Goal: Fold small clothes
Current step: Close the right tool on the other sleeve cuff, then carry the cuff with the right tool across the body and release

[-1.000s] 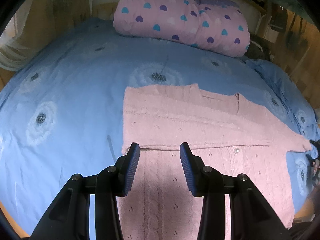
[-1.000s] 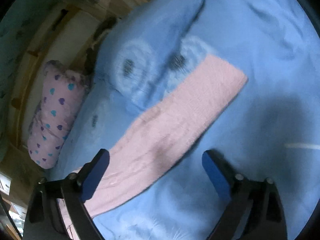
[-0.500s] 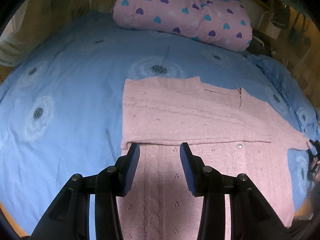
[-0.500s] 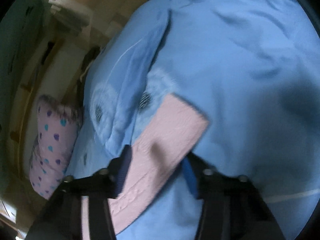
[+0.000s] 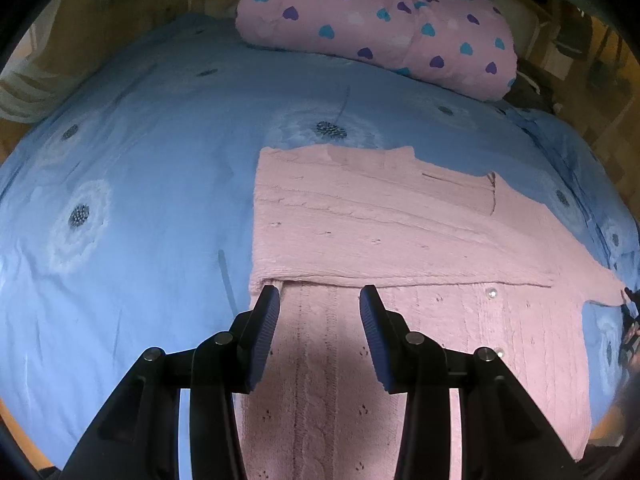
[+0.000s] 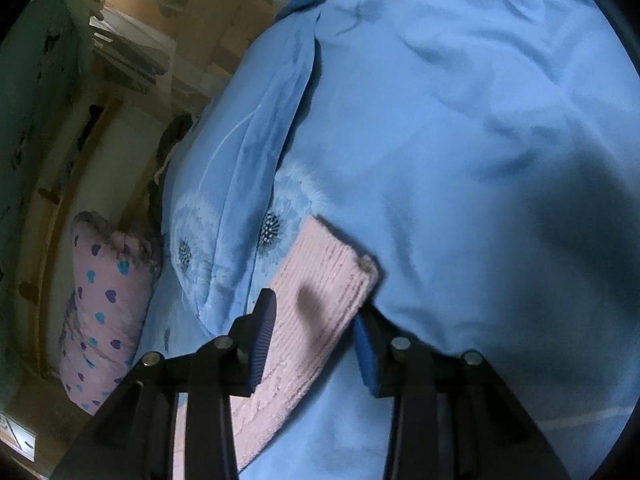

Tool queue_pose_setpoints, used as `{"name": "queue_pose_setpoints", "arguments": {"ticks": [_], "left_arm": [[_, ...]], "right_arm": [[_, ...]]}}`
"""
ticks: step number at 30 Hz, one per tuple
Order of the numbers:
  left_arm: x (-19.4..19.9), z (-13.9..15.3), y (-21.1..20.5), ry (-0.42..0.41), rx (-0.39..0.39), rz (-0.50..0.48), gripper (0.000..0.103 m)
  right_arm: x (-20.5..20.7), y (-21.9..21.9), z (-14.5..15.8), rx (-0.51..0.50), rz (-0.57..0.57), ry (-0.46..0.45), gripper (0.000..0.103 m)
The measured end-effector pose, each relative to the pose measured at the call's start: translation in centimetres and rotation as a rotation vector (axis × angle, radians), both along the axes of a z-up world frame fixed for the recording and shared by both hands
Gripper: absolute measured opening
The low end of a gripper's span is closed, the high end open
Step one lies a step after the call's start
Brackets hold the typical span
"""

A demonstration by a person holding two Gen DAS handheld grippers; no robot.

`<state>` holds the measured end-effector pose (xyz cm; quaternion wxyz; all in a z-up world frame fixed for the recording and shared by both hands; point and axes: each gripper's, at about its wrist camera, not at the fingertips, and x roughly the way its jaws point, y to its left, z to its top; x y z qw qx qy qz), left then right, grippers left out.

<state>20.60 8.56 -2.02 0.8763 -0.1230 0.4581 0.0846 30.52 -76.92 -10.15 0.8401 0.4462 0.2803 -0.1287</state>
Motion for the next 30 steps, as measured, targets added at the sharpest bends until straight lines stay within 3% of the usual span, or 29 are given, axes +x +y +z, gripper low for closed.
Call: {"name": "queue_pose_setpoints", "arguments": {"ticks": [2,3,13,18,25,30], "left_arm": [[0.0,-0.1,0.2,0.003,-0.003,0.002,0.036],[0.0,-0.1,0.2,0.006,-0.001,0.002,0.036],[0.1,-0.2,0.2,0.01,0.003,-0.001,0.036],[-0.4,-0.1,0.0,-0.014,-0.006,-0.001,0.036],[-0.5,0.2,-0.5,-0.03,-0.01,-0.013,0.036],[-0.3,0.7,-0.3,-0.044,-0.001,-0.003,0.036]], "right_arm": [[0.0,0.3,0.0,-0.03,-0.007,0.042,0.01],[0.0,0.4,0.0,-0.047,-0.011,0.068,0.008],[0.5,1.0,2.3,-0.108,-0.026,0.075,0.008],[1.3,1.9,6.1,-0.03,-0.021,-0.05,0.008],[2.8,9.2,14.2,-0.197,0.181,-0.263,0.008],[4.0,16.2,17.3,-0.2,0.315,-0.33,0.008]]}}
